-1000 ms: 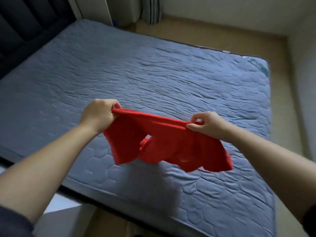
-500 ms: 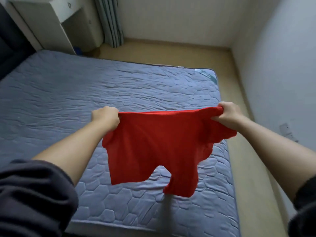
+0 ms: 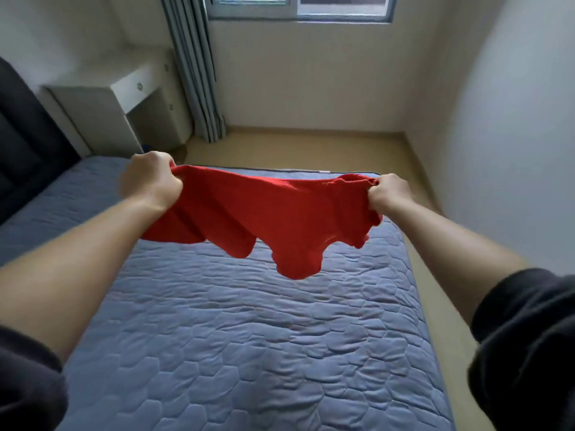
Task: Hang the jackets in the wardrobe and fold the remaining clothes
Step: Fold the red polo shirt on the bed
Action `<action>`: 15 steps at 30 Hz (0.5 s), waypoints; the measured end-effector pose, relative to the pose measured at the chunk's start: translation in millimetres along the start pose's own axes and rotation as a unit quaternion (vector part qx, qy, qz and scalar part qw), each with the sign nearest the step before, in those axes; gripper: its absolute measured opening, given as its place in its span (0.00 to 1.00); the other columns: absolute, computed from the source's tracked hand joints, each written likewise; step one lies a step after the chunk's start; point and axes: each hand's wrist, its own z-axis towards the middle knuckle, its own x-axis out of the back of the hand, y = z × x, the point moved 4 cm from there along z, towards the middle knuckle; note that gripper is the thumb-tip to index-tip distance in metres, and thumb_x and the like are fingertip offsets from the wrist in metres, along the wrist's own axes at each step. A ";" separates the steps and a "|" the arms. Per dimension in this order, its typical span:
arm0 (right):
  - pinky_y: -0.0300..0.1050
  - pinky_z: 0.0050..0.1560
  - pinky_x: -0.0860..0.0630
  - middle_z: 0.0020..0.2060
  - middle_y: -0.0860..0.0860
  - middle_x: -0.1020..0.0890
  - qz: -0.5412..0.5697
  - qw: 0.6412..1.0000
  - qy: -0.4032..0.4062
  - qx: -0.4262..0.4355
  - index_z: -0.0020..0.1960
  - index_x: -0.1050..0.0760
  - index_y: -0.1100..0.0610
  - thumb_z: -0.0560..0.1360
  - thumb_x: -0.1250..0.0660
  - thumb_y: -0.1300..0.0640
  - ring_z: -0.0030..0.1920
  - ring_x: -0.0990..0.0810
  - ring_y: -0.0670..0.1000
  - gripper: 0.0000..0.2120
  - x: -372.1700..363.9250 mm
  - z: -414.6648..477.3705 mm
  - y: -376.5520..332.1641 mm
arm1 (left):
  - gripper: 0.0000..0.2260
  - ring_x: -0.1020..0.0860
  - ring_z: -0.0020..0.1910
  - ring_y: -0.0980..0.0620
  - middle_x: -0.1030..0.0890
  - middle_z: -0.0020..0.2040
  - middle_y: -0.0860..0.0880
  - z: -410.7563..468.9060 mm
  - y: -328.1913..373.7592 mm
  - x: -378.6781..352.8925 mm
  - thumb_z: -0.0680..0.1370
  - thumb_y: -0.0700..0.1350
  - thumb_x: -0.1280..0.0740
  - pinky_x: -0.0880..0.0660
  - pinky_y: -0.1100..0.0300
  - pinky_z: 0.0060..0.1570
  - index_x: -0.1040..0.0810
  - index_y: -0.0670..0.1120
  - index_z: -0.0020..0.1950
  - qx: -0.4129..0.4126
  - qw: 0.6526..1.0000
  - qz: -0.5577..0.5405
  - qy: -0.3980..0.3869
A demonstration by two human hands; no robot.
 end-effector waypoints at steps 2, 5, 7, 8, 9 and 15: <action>0.37 0.23 0.25 0.33 0.58 0.19 0.210 0.976 -0.051 -0.019 0.53 0.22 0.59 0.74 0.46 0.71 0.25 0.20 0.51 0.17 -22.5 -2.6 -45.0 | 0.10 0.22 0.48 0.35 0.20 0.47 0.36 3.5 -25.6 26.5 0.71 0.37 0.35 0.27 0.50 0.44 0.18 0.44 0.49 0.018 0.999 0.009 0.030; 0.46 0.28 0.20 0.42 0.61 0.21 0.410 0.906 -0.099 -0.022 0.51 0.25 0.58 0.77 0.53 0.72 0.29 0.20 0.53 0.20 -55.8 -10.4 -100.9 | 0.06 0.22 0.46 0.36 0.20 0.45 0.37 -4.9 -70.7 52.2 0.71 0.42 0.34 0.33 0.55 0.40 0.19 0.44 0.46 0.028 0.997 0.053 0.049; 0.46 0.29 0.20 0.46 0.61 0.22 0.464 0.879 -0.108 -0.024 0.44 0.28 0.56 0.78 0.54 0.71 0.34 0.21 0.54 0.19 -76.2 -12.9 -117.2 | 0.05 0.22 0.46 0.37 0.19 0.44 0.38 -18.1 -93.6 49.3 0.71 0.45 0.33 0.33 0.56 0.39 0.20 0.44 0.43 0.017 0.997 0.078 0.019; 0.45 0.28 0.20 0.47 0.61 0.23 0.473 0.874 -0.108 -0.031 0.42 0.29 0.55 0.78 0.53 0.71 0.34 0.22 0.54 0.19 -86.7 -14.0 -119.0 | 0.06 0.22 0.46 0.37 0.20 0.43 0.38 -27.3 -102.9 42.1 0.72 0.46 0.33 0.32 0.56 0.39 0.22 0.45 0.40 0.014 0.996 0.084 -0.007; 0.44 0.27 0.21 0.48 0.61 0.23 0.476 0.872 -0.106 -0.042 0.41 0.30 0.54 0.78 0.53 0.70 0.34 0.22 0.54 0.18 -97.5 -14.6 -116.5 | 0.07 0.22 0.46 0.38 0.20 0.42 0.39 -38.9 -109.8 31.9 0.72 0.47 0.33 0.30 0.55 0.40 0.24 0.45 0.38 0.012 0.996 0.086 -0.037; 0.50 0.40 0.19 0.53 0.62 0.26 0.429 0.889 -0.113 -0.116 0.53 0.29 0.57 0.81 0.46 0.66 0.42 0.22 0.56 0.09 -160.7 -17.2 -15.1 | 0.12 0.19 0.49 0.41 0.17 0.47 0.43 -160.6 -90.2 -91.5 0.74 0.53 0.36 0.26 0.54 0.43 0.21 0.48 0.49 -0.038 0.976 0.070 -0.204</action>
